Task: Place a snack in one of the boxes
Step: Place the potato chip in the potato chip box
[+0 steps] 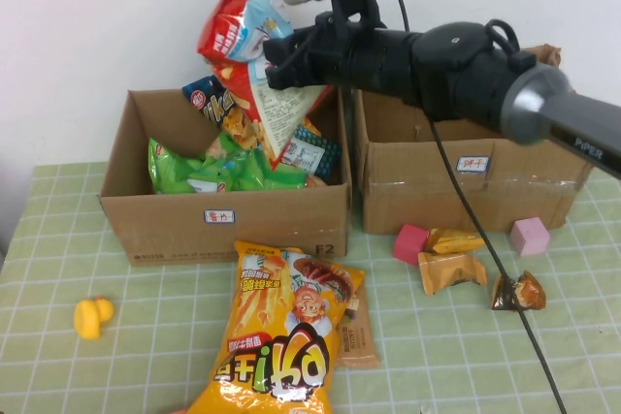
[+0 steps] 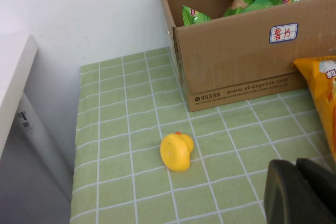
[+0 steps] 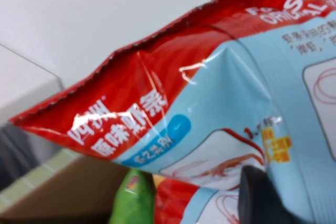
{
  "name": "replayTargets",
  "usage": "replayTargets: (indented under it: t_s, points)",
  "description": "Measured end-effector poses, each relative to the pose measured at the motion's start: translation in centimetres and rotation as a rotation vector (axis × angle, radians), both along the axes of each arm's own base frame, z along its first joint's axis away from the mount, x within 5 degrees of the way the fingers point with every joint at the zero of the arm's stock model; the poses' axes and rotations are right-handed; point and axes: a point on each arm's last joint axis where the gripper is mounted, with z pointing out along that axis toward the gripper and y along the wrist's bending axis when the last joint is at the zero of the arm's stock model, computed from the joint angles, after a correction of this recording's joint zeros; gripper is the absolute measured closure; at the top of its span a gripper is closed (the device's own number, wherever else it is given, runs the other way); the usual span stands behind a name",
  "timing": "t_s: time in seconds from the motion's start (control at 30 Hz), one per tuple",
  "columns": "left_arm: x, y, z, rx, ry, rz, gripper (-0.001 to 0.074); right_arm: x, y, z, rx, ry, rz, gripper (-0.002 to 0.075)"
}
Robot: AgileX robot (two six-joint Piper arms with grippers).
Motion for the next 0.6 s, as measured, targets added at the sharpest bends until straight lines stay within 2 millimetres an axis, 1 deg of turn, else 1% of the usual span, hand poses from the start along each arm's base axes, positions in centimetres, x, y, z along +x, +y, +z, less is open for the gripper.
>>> replayTargets:
  t_s: [0.33,0.47,0.5,0.53,0.6]
  points:
    - [0.0,0.0,0.0,0.000,0.000,0.000,0.0737,-0.1,1.0,-2.8,-0.052,0.017,0.071,0.0501]
    - [0.0,0.0,0.0,0.000,0.000,0.000,0.0737,-0.1,1.0,-2.9,-0.061,0.011,0.077,0.0501]
    - [0.0,0.0,0.0,0.000,0.000,0.000,0.0737,-0.1,1.0,-2.9,-0.061,0.011,0.077,0.0490]
    - [0.0,0.0,0.0,0.000,0.000,0.000,0.0737,-0.1,1.0,-2.9,-0.061,0.011,0.077,0.0454]
    - [0.0,0.0,0.0,0.000,0.000,0.000,0.0737,-0.1,1.0,-2.9,-0.061,0.011,0.077,0.0350]
